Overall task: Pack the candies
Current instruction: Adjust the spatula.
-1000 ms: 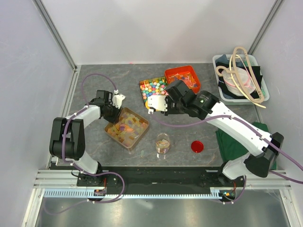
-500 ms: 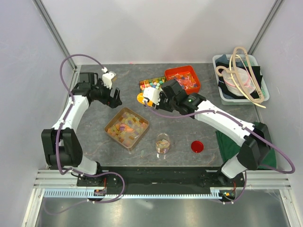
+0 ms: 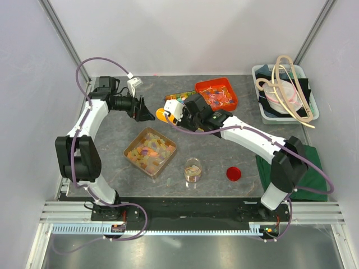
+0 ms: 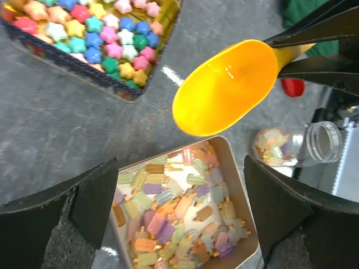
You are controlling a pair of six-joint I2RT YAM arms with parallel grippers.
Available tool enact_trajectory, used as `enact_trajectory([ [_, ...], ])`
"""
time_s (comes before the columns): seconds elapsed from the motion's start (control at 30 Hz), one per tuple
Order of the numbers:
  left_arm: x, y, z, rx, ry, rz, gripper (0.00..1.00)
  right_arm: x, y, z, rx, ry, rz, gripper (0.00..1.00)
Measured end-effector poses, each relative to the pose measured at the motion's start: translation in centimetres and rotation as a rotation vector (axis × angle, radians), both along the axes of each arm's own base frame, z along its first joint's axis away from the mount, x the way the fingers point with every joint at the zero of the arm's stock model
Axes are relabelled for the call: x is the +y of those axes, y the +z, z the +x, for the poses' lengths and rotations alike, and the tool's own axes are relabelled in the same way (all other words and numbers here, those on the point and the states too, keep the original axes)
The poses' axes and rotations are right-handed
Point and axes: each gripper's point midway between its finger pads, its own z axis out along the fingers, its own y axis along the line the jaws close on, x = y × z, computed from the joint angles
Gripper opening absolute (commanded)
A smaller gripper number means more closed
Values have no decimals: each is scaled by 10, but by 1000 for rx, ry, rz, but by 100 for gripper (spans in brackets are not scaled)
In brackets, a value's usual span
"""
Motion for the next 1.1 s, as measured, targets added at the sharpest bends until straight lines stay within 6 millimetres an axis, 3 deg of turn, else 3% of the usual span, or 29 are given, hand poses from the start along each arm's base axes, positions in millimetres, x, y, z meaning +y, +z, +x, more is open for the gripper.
enact_trajectory([
  [0.1,-7,-4,-1,40,-22,-27,84,5,8,1,-6,3,23,0],
  [0.3,-19,-5,2,87,-54,-66,82,20,21,-5,-30,29,47,0],
  [0.4,-22,-2,3,98,-59,-82,68,29,19,-13,-28,55,44,0],
  [0.53,-25,4,3,101,-63,-99,36,39,15,-22,-28,77,33,0],
  [0.57,-26,4,2,107,-64,-101,33,40,14,-22,-33,74,28,0],
  [0.7,-29,5,-1,115,-76,-109,34,38,12,-19,-40,57,13,0],
  [0.8,-30,5,-1,113,-78,-108,49,36,12,-17,-48,45,4,0],
  [0.83,-30,5,-1,116,-78,-108,61,36,13,-17,-57,40,4,0],
  [0.93,-31,4,-5,134,-81,-110,73,36,16,-12,-79,20,5,0],
  [1.0,-31,4,-5,136,-81,-109,67,35,18,-10,-92,11,8,0],
  [1.1,-31,3,-7,147,-81,-110,44,34,20,-6,-105,-5,7,0],
])
